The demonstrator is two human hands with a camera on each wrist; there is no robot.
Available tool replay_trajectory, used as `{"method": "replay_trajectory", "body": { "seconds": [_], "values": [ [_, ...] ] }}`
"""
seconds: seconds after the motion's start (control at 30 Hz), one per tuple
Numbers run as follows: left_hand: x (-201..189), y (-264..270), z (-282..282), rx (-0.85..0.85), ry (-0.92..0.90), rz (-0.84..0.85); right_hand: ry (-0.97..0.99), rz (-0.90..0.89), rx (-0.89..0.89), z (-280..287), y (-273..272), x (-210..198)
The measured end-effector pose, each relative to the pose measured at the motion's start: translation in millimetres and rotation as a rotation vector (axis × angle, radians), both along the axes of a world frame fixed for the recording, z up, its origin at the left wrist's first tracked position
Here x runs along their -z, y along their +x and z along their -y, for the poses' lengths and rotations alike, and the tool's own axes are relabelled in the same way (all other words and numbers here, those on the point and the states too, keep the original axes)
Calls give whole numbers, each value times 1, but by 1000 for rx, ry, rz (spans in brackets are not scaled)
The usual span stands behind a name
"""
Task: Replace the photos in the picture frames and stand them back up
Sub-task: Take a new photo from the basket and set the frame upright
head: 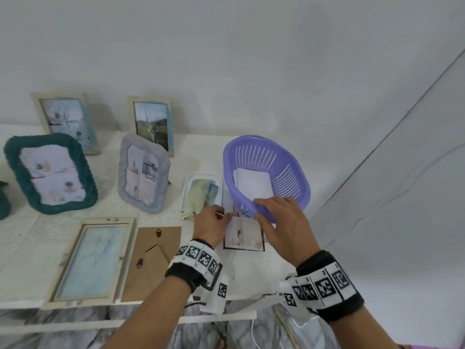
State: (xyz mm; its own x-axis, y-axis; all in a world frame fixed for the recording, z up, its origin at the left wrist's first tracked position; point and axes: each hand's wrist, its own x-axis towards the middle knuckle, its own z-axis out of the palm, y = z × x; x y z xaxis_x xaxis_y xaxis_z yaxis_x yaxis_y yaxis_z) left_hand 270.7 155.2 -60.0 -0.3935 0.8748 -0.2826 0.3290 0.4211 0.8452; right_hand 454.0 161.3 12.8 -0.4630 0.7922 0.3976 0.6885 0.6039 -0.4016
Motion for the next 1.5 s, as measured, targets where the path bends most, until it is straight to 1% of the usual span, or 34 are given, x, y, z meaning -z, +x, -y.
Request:
{"method": "replay_trajectory", "body": {
  "seconds": [0.07,0.23,0.4,0.43,0.47,0.53,0.6,0.63,0.7,0.77,0.83,0.93,1.0,1.1,1.23,1.37,1.5],
  "values": [
    [-2,6,-7,3,-21,-80,-6,17,-20,1,0,5],
    [-6,9,-9,20,-143,-275,-28,92,-61,5,-3,16],
    [-6,2,-3,51,-132,-348,-83,143,-93,6,-6,21],
    [-5,-2,-2,46,-94,-336,-111,137,-109,4,-6,19],
    [-7,-5,-1,27,-40,-275,-148,116,-125,2,-5,16],
    [-17,-8,2,-66,88,-57,-228,49,-141,-6,-2,5],
    [-33,-9,4,-129,144,157,-296,13,-131,-20,0,-11],
    [-40,-9,5,-126,163,235,-320,27,-125,-30,0,-21],
    [-45,-10,3,-107,187,310,-354,82,-114,-53,-3,-40],
    [-46,-10,0,-112,186,319,-363,166,-98,-78,-9,-59],
    [-43,-11,-2,-112,186,314,-386,294,-72,-103,-20,-72],
    [-41,-11,-1,-105,204,321,-412,524,-44,-137,-44,-75],
    [-41,-12,-1,-104,205,316,-434,636,-24,-156,-63,-66],
    [-40,-14,-2,-85,208,305,-464,797,-14,-176,-86,-41],
    [-41,-17,-3,-59,205,286,-335,1010,-42,-192,-99,-7],
    [-42,-17,-2,-49,212,277,-356,1078,-70,-190,-100,6],
    [-42,-17,-1,-40,204,276,-346,1013,-57,-191,-97,17]
  ]
}}
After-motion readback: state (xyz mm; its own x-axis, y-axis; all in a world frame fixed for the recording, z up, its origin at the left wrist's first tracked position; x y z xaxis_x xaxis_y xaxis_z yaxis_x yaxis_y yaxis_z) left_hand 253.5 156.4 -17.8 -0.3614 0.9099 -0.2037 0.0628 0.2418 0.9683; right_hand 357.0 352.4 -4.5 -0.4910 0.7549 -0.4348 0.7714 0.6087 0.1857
